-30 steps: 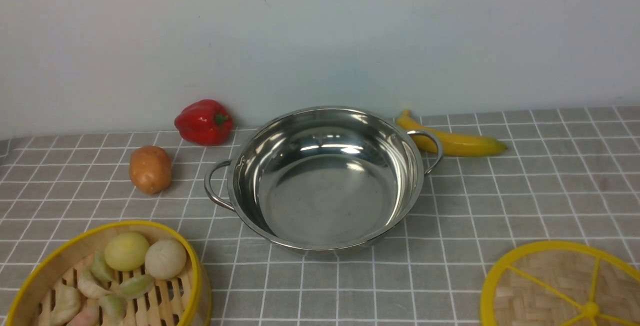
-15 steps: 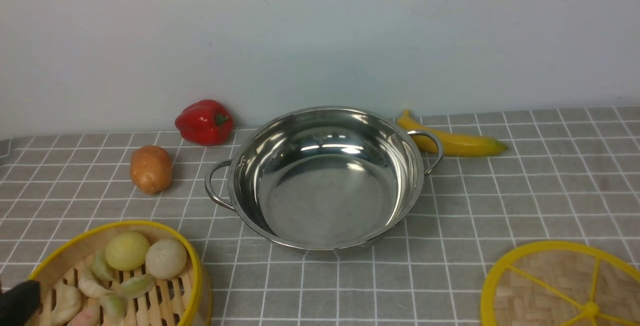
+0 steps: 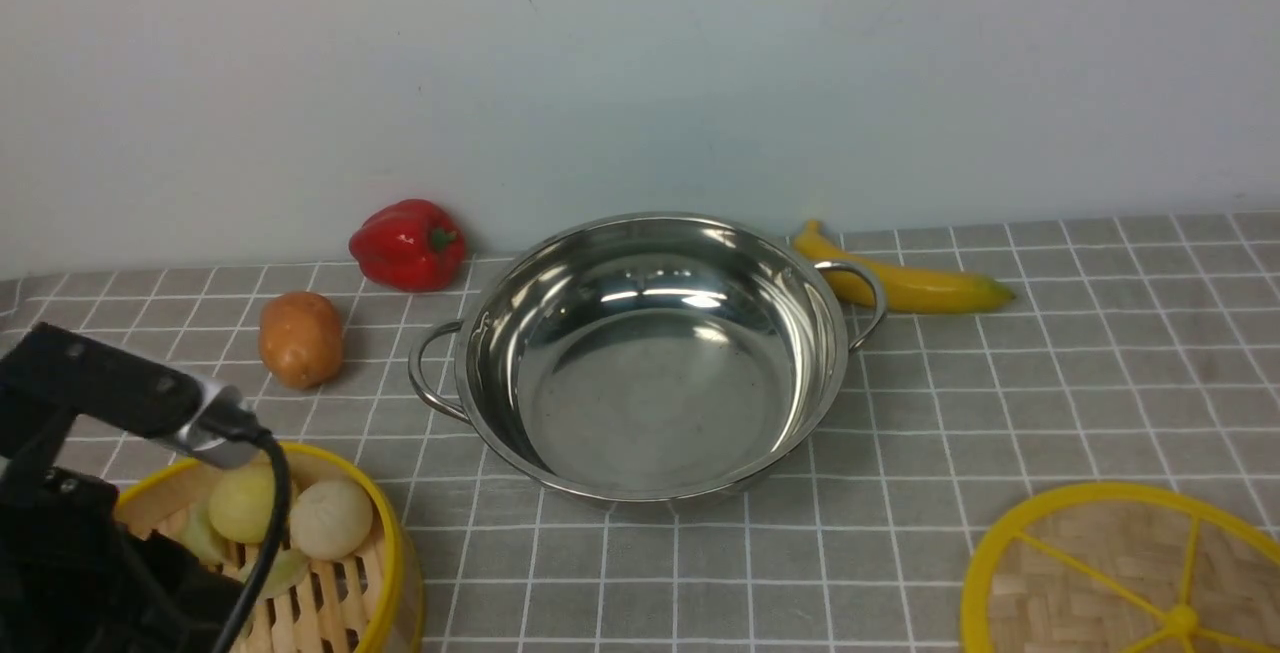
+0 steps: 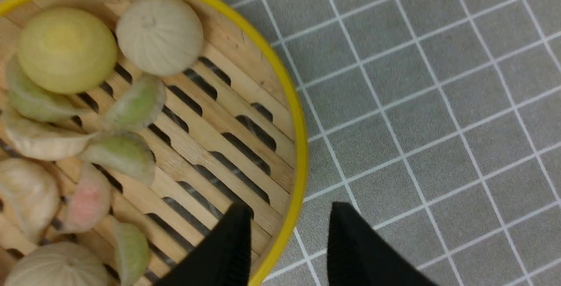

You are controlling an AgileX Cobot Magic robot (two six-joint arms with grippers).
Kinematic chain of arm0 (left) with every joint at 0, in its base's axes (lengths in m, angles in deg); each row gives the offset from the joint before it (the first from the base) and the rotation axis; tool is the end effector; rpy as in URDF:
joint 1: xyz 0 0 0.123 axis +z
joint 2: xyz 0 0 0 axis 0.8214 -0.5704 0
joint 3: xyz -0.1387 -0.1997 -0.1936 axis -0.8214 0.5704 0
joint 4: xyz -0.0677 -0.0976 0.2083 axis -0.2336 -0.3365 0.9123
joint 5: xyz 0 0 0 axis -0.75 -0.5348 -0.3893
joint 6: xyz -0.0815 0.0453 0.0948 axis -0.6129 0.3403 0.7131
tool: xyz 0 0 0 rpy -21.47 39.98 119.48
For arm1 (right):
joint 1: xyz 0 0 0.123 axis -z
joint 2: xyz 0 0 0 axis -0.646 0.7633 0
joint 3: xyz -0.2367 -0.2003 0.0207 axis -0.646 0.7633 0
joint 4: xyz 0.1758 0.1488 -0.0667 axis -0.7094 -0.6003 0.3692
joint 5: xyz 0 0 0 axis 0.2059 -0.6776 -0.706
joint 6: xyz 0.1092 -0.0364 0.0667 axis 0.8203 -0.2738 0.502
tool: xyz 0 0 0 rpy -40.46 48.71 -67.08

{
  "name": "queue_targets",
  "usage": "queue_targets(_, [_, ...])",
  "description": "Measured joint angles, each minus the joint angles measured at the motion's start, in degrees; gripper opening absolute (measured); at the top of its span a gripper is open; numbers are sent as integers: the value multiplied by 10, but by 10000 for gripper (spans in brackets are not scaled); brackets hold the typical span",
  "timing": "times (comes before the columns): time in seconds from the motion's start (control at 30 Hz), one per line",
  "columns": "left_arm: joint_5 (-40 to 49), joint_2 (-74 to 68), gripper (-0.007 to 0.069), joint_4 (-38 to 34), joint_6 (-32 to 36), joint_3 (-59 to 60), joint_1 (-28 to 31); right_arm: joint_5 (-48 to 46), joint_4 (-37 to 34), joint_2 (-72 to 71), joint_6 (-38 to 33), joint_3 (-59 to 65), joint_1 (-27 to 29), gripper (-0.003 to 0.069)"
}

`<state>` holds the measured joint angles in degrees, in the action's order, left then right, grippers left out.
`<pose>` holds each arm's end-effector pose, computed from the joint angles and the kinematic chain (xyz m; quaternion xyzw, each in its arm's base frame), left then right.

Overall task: Place the steamer in the pot on the grey tablecloth, and put the lid on the steamer.
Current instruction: 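Grasp the rim of the steamer basket holding the buns with the left gripper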

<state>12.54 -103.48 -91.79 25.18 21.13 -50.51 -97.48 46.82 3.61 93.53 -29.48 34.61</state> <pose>0.1563 -0.0264 0.2657 0.1983 0.9517 -0.0943 0.2146 0.0551 0.0076 0.1654 0.0368 0.8014 0.0957 0.5893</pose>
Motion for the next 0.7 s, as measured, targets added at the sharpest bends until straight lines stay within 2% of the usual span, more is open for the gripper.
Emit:
queue_targets(0.27, [6,-77,244,13,0,-7,0,0,0,0,0,0,0,242])
queue_targets(0.37, [37,-81,271,0,4,-7,-5,0,0,0,0,0,0,242])
queue_targets(0.6, [37,-85,338,3,0,-7,-77,0,0,0,0,0,0,242])
queue_targets(0.7, [7,-105,346,43,-37,-7,-120,0,0,0,0,0,0,242])
